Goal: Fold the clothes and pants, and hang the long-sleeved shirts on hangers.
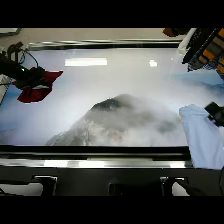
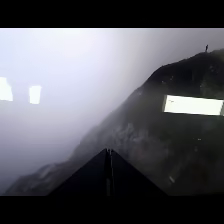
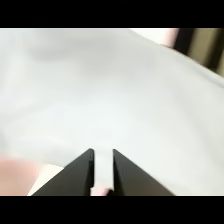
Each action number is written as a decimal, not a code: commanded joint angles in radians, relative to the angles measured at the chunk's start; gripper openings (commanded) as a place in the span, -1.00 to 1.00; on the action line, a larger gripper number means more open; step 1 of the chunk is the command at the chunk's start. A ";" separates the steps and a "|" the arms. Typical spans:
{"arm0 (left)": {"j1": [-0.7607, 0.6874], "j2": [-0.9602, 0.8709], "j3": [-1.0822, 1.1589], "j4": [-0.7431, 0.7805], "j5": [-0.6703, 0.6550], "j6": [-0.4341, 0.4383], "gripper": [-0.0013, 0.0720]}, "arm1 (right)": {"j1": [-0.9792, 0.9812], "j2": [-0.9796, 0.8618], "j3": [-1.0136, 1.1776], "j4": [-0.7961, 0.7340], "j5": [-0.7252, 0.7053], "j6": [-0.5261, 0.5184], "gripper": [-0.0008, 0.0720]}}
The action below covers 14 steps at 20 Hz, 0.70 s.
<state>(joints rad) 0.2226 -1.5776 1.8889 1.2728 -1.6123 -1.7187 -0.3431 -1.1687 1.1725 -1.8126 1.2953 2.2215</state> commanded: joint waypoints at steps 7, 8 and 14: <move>-0.076 0.451 -0.621 0.076 0.286 0.248 -0.88 | 0.687 -0.005 0.047 0.205 -0.162 -0.367 -0.88; -0.076 0.482 -0.648 0.090 0.286 0.254 -0.88 | 0.727 -0.005 0.047 0.205 -0.165 -0.371 -0.88; -0.076 0.500 -0.663 0.111 0.264 0.253 -0.88 | 0.790 -0.005 0.047 0.222 -0.149 -0.370 -0.87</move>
<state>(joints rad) 0.1471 -1.0958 1.2491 1.3712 -1.3544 -1.4761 0.4122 -1.1732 1.2182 -1.6043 1.1374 1.8610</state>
